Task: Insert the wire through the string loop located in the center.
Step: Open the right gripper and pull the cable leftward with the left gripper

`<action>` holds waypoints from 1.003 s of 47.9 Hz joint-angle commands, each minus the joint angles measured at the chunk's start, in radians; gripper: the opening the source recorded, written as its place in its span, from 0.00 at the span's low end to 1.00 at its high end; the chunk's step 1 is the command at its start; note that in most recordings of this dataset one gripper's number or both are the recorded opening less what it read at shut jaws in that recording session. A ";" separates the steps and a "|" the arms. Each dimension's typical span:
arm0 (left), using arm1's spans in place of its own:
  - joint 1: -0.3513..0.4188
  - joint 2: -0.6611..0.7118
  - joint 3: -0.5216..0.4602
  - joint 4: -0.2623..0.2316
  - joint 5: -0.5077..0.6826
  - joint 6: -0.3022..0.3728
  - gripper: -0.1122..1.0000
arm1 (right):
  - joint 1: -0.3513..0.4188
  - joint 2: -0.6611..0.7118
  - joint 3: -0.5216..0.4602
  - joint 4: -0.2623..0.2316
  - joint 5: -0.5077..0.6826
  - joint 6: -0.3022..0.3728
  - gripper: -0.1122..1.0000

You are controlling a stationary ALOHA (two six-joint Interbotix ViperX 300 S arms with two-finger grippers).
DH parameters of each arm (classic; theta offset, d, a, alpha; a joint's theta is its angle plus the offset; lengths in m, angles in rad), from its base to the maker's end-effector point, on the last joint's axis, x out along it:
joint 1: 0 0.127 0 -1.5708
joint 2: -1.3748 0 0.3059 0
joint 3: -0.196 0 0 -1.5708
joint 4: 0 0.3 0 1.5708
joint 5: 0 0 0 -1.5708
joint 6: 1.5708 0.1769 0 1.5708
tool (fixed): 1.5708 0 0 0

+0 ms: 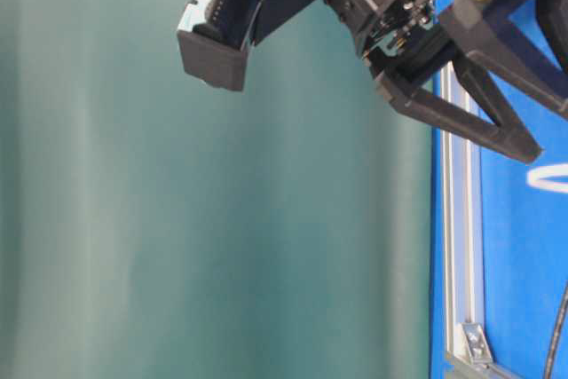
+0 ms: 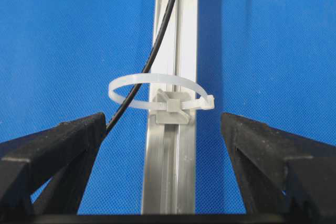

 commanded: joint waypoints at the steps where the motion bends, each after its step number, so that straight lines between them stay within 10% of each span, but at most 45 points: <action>1: -0.005 -0.011 -0.020 0.003 0.037 0.011 0.17 | 0.002 -0.031 -0.012 -0.003 -0.005 0.000 0.96; 35: 0.017 0.029 -0.069 0.005 0.132 0.048 0.20 | 0.002 -0.040 -0.012 -0.003 0.009 -0.006 0.96; 48: 0.061 0.029 -0.072 0.005 0.176 0.052 0.86 | 0.002 -0.041 -0.015 -0.003 0.011 -0.006 0.96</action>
